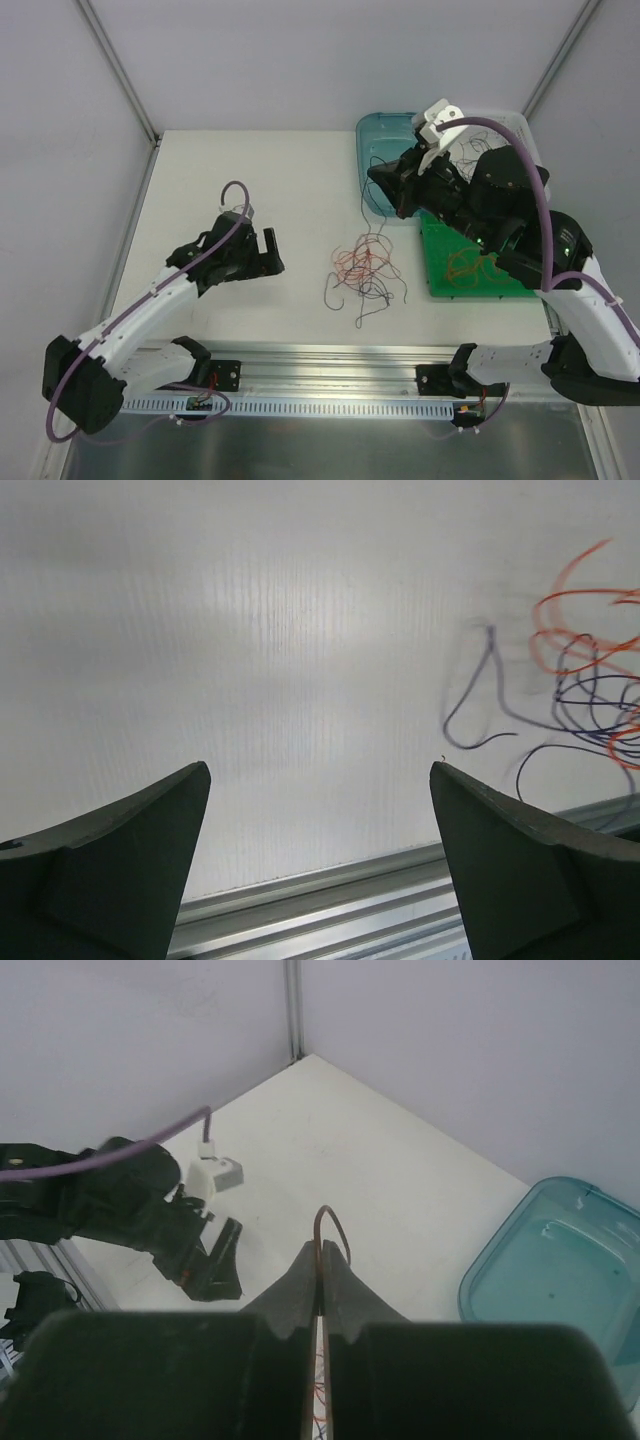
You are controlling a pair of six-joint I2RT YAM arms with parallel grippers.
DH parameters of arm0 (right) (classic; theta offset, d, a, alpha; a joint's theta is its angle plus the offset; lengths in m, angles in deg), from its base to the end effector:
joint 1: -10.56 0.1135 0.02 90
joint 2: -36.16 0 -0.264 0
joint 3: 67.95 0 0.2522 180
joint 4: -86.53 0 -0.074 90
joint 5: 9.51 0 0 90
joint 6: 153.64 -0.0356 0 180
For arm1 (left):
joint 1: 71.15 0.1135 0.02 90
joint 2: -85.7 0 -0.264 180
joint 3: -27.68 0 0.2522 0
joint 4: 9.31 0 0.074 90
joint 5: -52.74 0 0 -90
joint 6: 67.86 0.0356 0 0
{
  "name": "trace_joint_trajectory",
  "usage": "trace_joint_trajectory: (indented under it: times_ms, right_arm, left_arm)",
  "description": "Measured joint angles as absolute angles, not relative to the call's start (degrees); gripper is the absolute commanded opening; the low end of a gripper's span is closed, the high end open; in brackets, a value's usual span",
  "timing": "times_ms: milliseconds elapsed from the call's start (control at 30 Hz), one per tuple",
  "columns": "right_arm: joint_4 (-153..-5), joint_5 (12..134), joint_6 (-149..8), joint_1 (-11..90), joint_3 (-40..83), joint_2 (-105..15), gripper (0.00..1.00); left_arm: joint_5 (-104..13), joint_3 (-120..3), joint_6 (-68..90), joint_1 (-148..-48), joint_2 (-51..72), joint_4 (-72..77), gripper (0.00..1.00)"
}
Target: Untangle the cables
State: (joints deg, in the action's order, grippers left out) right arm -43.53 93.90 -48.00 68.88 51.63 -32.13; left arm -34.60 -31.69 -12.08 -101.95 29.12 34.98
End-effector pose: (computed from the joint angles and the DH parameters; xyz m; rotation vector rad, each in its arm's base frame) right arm 0.1061 0.1562 0.5581 -0.7838 1.3513 0.4080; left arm 0.1800 -0.1054 0.2735 -0.0948 2.3507 -0.5235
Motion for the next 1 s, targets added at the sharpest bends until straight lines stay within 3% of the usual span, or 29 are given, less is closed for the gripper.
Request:
trace_joint_trajectory:
  times_ms: [200, 533, 767, 867, 967, 1000]
  right_arm:
    - [-40.05, 93.2, -47.08, 68.88, 51.87, -32.35, 0.01]
    - [-37.89, 93.04, -47.32, 68.84, 43.94, -32.54, 0.01]
    - [-38.13, 91.99, -48.46, 68.75, 43.94, -31.87, 0.01]
    - [-38.22, 91.82, -48.85, 68.75, 43.92, -31.23, 0.01]
    - [-38.26, 91.82, -49.29, 68.75, 43.85, -30.16, 0.01]
    - [-38.26, 91.82, -49.44, 68.75, 43.83, -29.7, 0.01]
  left_arm:
    - [-41.55, -30.18, -15.08, -104.01, 18.32, 25.1, 0.95]
    - [-47.83, -22.51, -11.23, -119.09, 17.43, -8.98, 0.99]
    - [-45.51, -28.59, -8.76, -124.9, -1.37, -18.46, 0.98]
    - [-43.3, -34.77, -7.95, -127.88, -9.65, -20.04, 0.95]
    - [-41.16, -39.82, -7.53, -130.02, -15.58, -21.65, 0.85]
    - [-40.61, -41.11, -7.64, -130.54, -17.08, -22.09, 0.75]
